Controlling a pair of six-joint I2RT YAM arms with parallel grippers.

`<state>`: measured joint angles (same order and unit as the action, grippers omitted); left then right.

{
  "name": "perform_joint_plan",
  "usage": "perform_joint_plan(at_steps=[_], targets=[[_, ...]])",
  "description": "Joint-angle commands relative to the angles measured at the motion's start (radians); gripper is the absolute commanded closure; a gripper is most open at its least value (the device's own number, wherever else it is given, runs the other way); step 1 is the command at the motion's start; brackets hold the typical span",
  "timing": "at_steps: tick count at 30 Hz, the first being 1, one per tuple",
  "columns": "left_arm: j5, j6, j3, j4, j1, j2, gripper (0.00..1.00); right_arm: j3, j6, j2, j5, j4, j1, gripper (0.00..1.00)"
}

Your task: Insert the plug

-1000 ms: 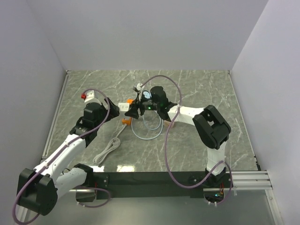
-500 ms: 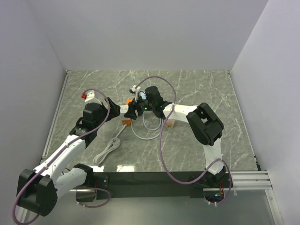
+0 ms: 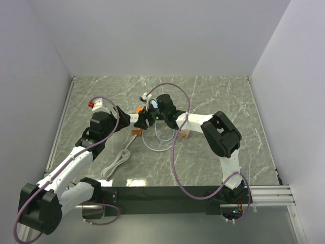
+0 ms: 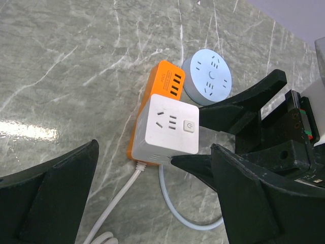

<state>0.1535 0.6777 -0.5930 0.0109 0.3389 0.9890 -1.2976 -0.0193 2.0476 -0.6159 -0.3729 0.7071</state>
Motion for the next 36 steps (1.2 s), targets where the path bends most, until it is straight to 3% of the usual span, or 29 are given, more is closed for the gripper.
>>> perform_joint_plan(at_steps=[1, 23, 36], targets=[[-0.012, 0.008, 0.004, -0.037, -0.005, -0.006, 0.03, -0.025, 0.004, 0.006, 0.022, -0.060, 0.012, 1.00], [-0.022, 0.013, 0.016, -0.060, -0.001, 0.019, 0.03, 0.073, -0.004, -0.029, 0.111, -0.116, 0.026, 1.00], [0.020, 0.048, 0.047, -0.058, 0.055, 0.054, 0.04, 0.141, -0.001, -0.047, 0.166, -0.126, 0.046, 1.00]])
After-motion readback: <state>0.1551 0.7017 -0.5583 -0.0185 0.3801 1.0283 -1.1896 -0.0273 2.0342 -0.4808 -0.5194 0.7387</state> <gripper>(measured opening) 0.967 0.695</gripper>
